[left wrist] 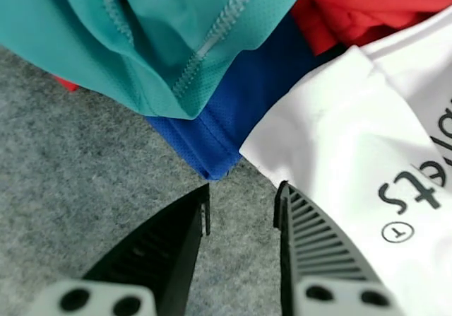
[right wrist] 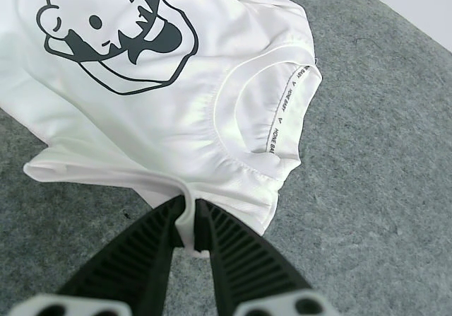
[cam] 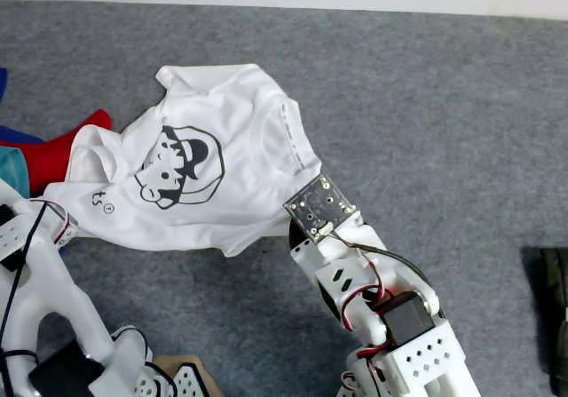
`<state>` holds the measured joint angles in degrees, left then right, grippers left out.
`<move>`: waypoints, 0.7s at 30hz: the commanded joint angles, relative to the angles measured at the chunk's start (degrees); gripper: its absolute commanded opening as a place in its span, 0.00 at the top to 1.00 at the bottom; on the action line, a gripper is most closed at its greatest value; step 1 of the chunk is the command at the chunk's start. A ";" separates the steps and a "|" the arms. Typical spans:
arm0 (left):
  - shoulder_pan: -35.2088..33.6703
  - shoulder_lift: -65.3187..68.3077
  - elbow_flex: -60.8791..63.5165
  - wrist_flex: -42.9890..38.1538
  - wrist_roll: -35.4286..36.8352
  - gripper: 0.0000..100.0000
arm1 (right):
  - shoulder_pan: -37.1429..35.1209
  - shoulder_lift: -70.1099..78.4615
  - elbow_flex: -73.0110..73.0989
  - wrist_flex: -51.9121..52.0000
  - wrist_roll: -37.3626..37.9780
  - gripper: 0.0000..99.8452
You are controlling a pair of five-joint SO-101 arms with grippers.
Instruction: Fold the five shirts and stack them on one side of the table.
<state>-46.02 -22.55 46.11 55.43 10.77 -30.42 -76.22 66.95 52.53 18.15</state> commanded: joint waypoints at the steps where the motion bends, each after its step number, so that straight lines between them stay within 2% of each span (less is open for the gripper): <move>1: 2.07 0.57 1.19 -4.84 -0.62 0.83 | -0.57 -0.92 -0.31 -1.19 -0.62 0.99; 11: 6.55 14.46 -0.57 -13.98 -0.62 0.83 | -0.57 -0.92 -0.31 -1.19 -0.70 0.99; 17: 7.43 22.20 -5.85 -18.02 -0.62 0.96 | -0.57 -0.92 -0.31 -1.19 -0.70 0.99; 21: 8.22 27.30 -10.24 -18.37 -0.62 0.98 | -0.57 -0.92 -0.31 -1.19 -0.70 0.99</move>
<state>-39.25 0.92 40.84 38.73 10.59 -30.42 -76.22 66.95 52.53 18.15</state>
